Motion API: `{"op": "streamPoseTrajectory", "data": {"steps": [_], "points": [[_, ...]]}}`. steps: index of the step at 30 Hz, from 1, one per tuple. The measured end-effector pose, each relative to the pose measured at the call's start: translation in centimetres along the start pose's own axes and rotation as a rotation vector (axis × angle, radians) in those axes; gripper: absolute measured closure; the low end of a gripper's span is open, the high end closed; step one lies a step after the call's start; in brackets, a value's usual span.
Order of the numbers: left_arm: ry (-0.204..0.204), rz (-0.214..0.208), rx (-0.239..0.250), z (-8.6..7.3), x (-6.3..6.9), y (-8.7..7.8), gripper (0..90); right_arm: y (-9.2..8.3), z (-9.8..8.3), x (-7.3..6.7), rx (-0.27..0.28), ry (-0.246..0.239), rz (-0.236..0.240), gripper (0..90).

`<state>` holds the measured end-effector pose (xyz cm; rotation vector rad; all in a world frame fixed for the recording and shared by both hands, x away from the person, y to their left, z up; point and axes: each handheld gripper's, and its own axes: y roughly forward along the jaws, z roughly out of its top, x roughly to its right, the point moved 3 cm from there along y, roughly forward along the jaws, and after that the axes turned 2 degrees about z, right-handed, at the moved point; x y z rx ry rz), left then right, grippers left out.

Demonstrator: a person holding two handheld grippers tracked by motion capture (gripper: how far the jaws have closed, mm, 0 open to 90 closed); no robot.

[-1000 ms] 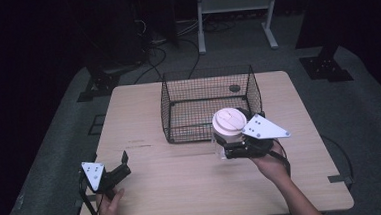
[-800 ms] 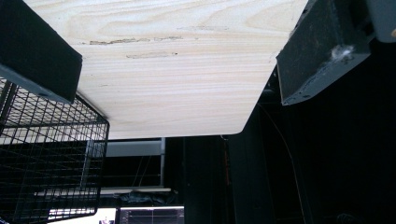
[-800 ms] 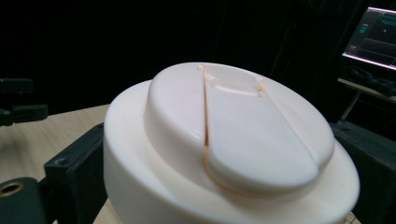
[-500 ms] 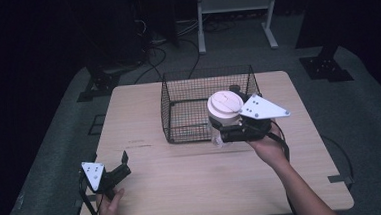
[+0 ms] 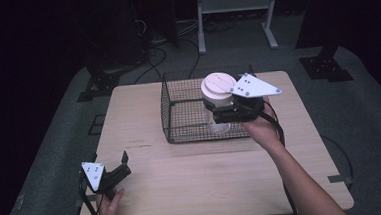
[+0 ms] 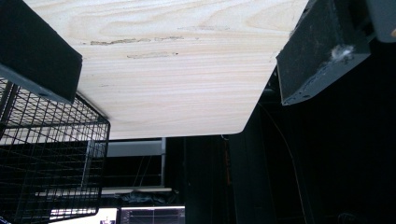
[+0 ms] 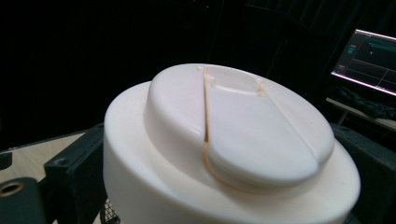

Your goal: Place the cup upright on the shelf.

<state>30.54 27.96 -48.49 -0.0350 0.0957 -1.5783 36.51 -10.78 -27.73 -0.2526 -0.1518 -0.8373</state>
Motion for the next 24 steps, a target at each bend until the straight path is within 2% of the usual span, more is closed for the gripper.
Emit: {"op": "streamPoseTrajectory", "data": {"steps": [9, 24], "points": [[-0.001, -0.001, 0.001, 0.0, 0.0, 0.0, 0.0, 1.5, 1.1, 0.9, -0.015, -0.012, -0.014, 4.0], [-0.004, -0.002, 0.0, 0.0, -0.1, 0.0, 0.0, 4.1, 2.5, 2.9, -0.025, 0.005, -0.037, 4.0]]}}
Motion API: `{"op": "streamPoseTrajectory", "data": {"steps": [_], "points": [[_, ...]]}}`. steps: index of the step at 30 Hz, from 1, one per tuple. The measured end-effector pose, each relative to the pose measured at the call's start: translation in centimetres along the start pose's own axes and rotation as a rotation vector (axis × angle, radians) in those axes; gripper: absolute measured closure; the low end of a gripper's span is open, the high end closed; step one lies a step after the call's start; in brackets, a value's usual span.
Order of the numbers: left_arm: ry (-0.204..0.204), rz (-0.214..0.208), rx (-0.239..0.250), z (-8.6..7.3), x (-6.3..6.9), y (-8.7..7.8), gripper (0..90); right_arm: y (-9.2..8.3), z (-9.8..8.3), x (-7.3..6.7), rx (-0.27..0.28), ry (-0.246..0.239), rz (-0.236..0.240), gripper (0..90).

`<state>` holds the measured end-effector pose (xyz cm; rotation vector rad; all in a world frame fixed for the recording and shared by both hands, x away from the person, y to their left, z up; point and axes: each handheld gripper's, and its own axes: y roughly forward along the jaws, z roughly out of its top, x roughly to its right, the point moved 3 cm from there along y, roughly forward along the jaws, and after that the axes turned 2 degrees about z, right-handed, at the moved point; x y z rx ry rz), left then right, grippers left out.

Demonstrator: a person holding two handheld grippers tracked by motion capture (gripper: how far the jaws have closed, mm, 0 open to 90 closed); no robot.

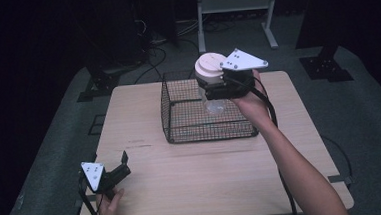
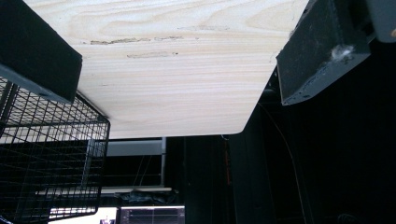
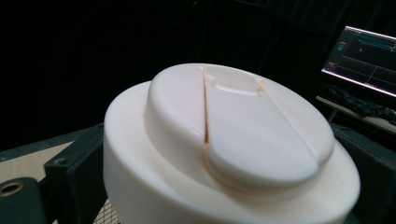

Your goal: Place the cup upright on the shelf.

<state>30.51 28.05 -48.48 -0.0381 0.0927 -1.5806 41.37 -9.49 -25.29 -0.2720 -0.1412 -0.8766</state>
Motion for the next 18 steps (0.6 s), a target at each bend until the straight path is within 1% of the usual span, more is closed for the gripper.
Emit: {"op": "streamPoseTrajectory", "data": {"steps": [3, 4, 5, 10, 14, 17, 18], "points": [[-0.005, 0.002, -0.001, 0.0, 0.0, 0.0, 0.0, 0.7, 0.0, 0.6, 0.002, -0.003, -0.012, 4.0], [-0.005, 0.002, -0.001, 0.0, 0.0, 0.0, 0.0, 0.7, 0.0, 0.6, 0.002, -0.003, -0.012, 4.0], [-0.005, 0.001, -0.001, 0.0, 0.0, 0.0, 0.0, 1.0, 0.0, 0.8, 0.004, -0.002, -0.021, 4.0], [-0.005, 0.002, -0.001, 0.0, -0.1, 0.0, 0.0, 1.9, -0.1, 1.3, -0.002, -0.003, -0.034, 4.0], [-0.007, 0.002, -0.001, 0.0, -0.1, 0.0, 0.0, 3.0, -0.3, 1.6, -0.009, 0.008, -0.039, 4.0], [-0.007, 0.002, -0.001, 0.0, -0.1, 0.0, 0.0, 3.6, -0.5, 1.8, -0.017, 0.016, -0.035, 4.0], [-0.006, 0.002, 0.0, 0.0, -0.1, 0.0, 0.0, 3.9, -0.6, 1.8, -0.021, 0.016, -0.04, 4.0]]}}
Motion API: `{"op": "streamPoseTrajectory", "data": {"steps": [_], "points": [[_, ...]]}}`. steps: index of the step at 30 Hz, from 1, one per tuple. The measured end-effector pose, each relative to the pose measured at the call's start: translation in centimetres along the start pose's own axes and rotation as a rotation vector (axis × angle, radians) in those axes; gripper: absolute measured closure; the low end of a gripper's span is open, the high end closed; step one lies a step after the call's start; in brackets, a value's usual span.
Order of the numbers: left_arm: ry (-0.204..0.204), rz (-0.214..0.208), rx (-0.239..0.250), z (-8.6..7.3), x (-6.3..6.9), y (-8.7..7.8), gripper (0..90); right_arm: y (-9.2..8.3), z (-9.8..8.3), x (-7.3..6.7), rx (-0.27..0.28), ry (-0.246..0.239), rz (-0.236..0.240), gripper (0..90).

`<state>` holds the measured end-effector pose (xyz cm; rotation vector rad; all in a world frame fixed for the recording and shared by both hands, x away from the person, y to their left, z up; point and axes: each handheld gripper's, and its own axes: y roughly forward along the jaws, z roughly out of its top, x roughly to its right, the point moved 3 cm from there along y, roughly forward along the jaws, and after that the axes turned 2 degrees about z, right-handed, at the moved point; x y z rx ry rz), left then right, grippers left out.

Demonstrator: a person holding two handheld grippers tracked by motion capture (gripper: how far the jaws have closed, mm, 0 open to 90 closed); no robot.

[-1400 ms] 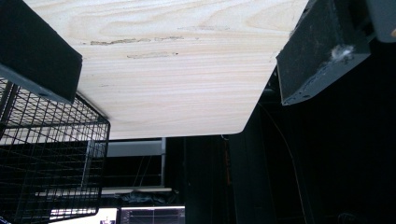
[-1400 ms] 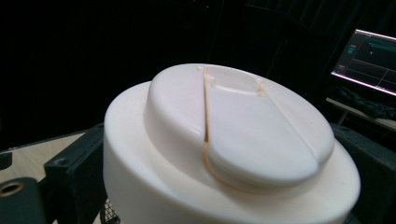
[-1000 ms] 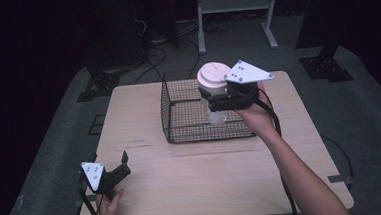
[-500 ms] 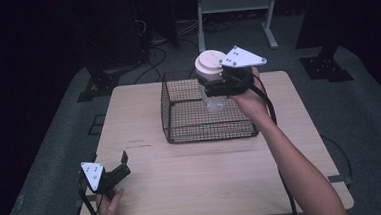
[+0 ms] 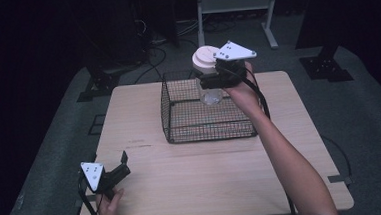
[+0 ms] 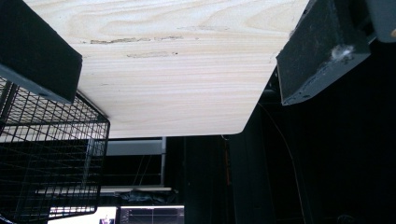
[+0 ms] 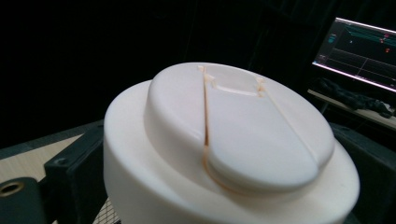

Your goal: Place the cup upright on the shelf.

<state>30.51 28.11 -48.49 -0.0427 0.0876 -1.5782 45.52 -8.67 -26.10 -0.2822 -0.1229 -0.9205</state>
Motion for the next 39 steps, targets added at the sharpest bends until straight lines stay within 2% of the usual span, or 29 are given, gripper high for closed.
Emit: {"op": "streamPoseTrajectory", "data": {"steps": [5, 12, 17, 27, 39], "points": [[-0.003, 0.0, 0.0, 0.0, 0.0, 0.0, 0.0, 1.0, -0.5, 0.1, -0.002, -0.018, -0.008, 4.0], [-0.004, -0.001, 0.001, 0.0, 0.0, 0.0, 0.0, 2.0, -1.2, 0.5, -0.018, -0.014, -0.009, 4.0], [-0.006, -0.002, 0.001, 0.0, 0.0, 0.0, 0.0, 2.7, -1.9, 1.0, -0.024, 0.015, 0.0, 4.0], [-0.001, -0.003, -0.001, 0.0, 0.0, 0.0, 0.0, 3.9, -3.1, 1.1, -0.033, 0.023, -0.002, 3.9], [-0.004, -0.007, 0.001, 0.0, 0.0, 0.0, 0.0, 5.6, -5.7, 1.3, -0.066, 0.051, -0.003, 4.0]]}}
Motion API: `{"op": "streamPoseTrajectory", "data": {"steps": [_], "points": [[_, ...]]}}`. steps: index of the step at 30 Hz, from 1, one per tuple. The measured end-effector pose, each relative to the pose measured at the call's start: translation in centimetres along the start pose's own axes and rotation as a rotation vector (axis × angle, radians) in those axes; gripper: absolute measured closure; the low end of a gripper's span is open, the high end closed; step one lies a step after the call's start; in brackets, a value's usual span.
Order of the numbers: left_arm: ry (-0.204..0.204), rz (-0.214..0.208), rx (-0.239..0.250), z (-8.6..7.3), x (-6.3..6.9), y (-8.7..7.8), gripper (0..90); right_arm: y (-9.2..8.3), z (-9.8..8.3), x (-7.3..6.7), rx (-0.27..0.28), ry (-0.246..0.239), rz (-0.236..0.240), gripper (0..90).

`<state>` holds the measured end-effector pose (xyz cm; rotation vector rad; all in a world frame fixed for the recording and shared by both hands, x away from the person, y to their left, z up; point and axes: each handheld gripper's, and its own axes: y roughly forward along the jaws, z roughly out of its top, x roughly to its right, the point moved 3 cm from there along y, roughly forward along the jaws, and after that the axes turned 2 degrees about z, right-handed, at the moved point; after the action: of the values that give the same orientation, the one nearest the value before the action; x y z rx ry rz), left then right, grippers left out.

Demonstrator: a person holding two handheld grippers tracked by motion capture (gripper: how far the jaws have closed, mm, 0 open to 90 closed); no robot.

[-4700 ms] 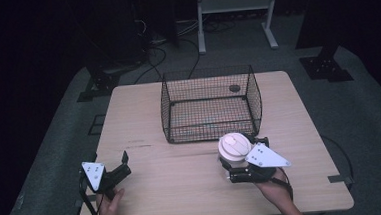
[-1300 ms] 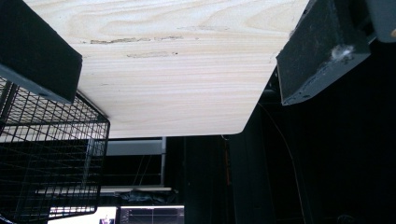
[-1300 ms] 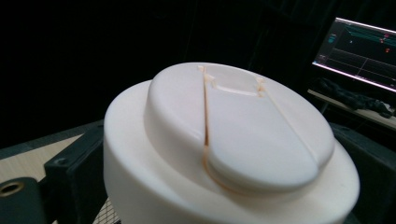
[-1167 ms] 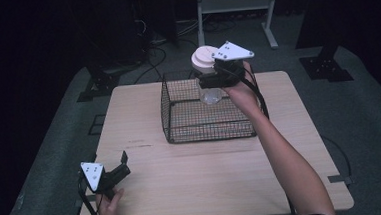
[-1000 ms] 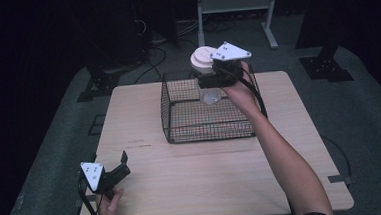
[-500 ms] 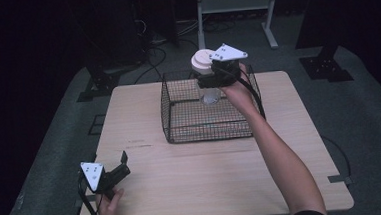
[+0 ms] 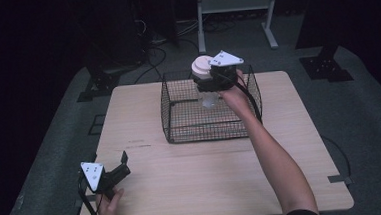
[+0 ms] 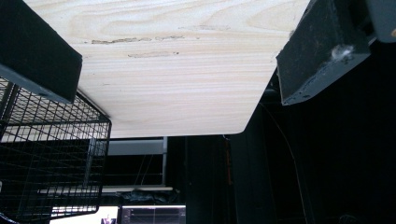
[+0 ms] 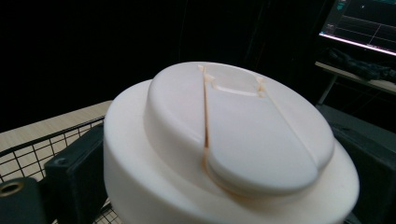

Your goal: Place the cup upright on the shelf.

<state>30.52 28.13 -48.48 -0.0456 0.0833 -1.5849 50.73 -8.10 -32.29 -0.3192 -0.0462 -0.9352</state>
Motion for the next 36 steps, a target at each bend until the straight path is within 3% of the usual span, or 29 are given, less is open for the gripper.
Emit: {"op": "streamPoseTrajectory", "data": {"steps": [16, 26, 31, 36], "points": [[0.001, 0.0, 0.0, 0.0, 0.0, 0.0, 0.0, 1.1, -3.3, 0.0, -0.021, 0.002, 0.033, 3.9], [0.0, 0.0, 0.0, 0.0, 0.0, 0.0, 0.0, 1.7, -4.7, -0.1, -0.047, -0.007, 0.046, 3.9], [0.002, -0.001, 0.0, 0.0, 0.0, 0.0, 0.0, 2.1, -5.3, -0.2, -0.051, 0.017, 0.066, 3.9], [0.001, 0.0, -0.003, 0.0, 0.0, 0.0, 0.0, 2.4, -5.5, -0.5, -0.059, 0.001, 0.069, 3.9]]}}
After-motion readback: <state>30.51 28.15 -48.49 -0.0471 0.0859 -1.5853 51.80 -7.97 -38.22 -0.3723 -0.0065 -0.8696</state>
